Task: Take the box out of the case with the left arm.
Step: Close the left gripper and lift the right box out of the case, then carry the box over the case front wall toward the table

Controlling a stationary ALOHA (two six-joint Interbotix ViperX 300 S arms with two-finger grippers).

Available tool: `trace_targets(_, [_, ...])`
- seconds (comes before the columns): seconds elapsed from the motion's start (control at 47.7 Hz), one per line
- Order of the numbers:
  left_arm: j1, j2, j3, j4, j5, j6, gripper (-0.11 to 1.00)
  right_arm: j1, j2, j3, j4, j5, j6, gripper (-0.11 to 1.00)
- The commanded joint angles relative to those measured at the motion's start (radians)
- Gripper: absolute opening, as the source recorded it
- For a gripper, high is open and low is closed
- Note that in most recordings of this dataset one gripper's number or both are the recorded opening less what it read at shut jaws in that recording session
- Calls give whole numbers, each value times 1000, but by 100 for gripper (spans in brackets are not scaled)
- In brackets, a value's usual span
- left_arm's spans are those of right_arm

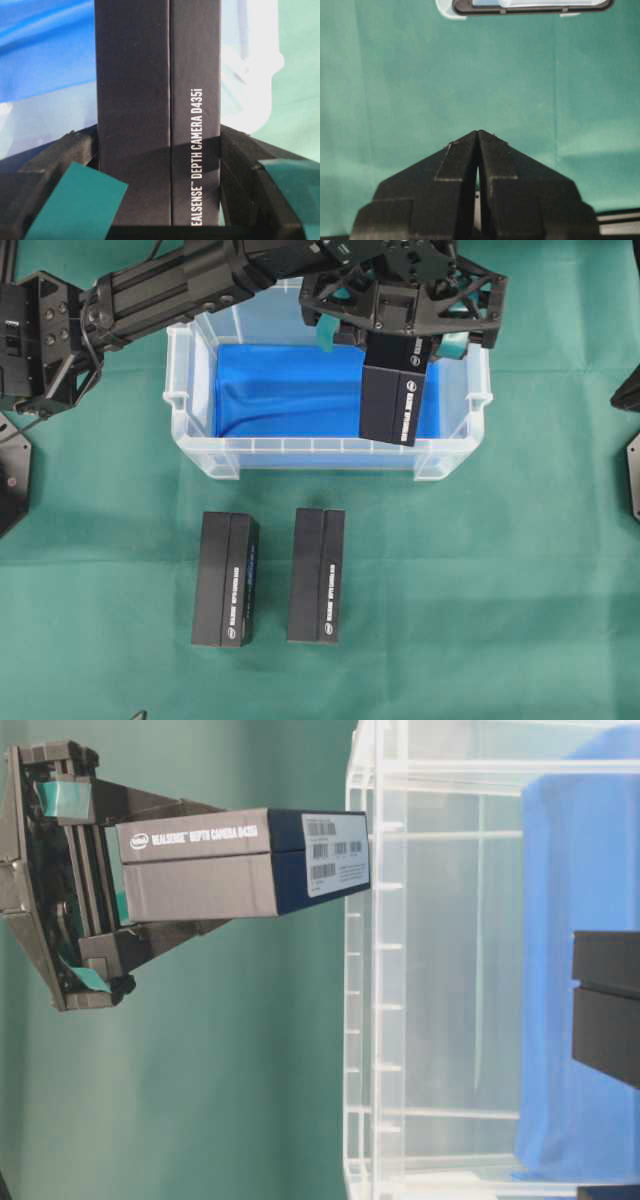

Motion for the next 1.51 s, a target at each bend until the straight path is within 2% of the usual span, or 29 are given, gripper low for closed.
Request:
trace_targets(0.0, [0, -28, -28, 3, -3, 2, 61, -2, 3, -17, 2, -3, 2, 0])
trace_targets(0.943, [-11, -28, -29, 6, -3, 0, 61, -2, 3, -17, 2, -2, 3, 0])
trace_targets(1.174, [-77, -28, -35, 6, 3, -25, 61, -2, 2, -17, 2, -2, 2, 0])
trace_targets(1.488, [-219, -28, -44, 6, 5, -150, 61, -2, 3, -18, 35, -2, 3, 0])
